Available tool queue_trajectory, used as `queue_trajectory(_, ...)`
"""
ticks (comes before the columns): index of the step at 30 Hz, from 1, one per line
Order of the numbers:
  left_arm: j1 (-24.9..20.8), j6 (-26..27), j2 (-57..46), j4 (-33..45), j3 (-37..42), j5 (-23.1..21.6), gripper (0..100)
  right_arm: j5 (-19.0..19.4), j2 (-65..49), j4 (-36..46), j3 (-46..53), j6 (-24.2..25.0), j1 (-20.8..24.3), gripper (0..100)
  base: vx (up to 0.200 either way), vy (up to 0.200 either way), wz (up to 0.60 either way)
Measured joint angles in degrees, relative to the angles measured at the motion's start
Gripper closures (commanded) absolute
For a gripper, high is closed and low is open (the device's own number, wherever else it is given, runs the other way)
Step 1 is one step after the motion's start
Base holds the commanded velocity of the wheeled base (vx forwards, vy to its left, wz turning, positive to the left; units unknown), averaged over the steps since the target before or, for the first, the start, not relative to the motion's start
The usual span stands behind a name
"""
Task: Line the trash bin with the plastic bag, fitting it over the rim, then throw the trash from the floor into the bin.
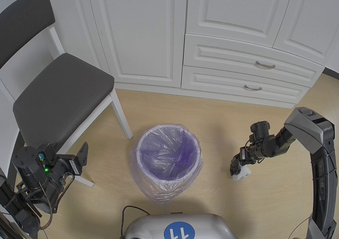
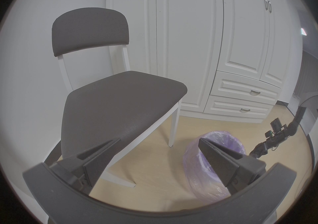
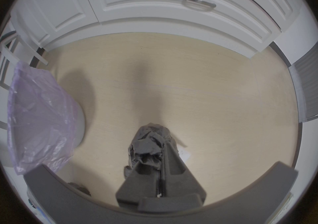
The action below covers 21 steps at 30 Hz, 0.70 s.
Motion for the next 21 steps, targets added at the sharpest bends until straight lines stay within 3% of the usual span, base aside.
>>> queue_trajectory(5, 0.02, -0.05, -0.24, 0.06, -0.02, 0.49, 0, 1.4, -6.21, -0.06, 5.29, -2.13, 0.67, 100, 0.0, 0.0, 0.0)
queue_trajectory(9, 0.0, -0.1, -0.3, 0.24, -0.02, 0.55, 0, 1.76, -12.06, -0.77, 11.02, -7.49, 0.78, 100, 0.0, 0.0, 0.0)
queue_trajectory(21, 0.0, -0.07, -0.4, 0.28, -0.02, 0.68, 0, 1.9, -28.37, -10.17, 25.99, -16.74, 1.68, 100, 0.0, 0.0, 0.0)
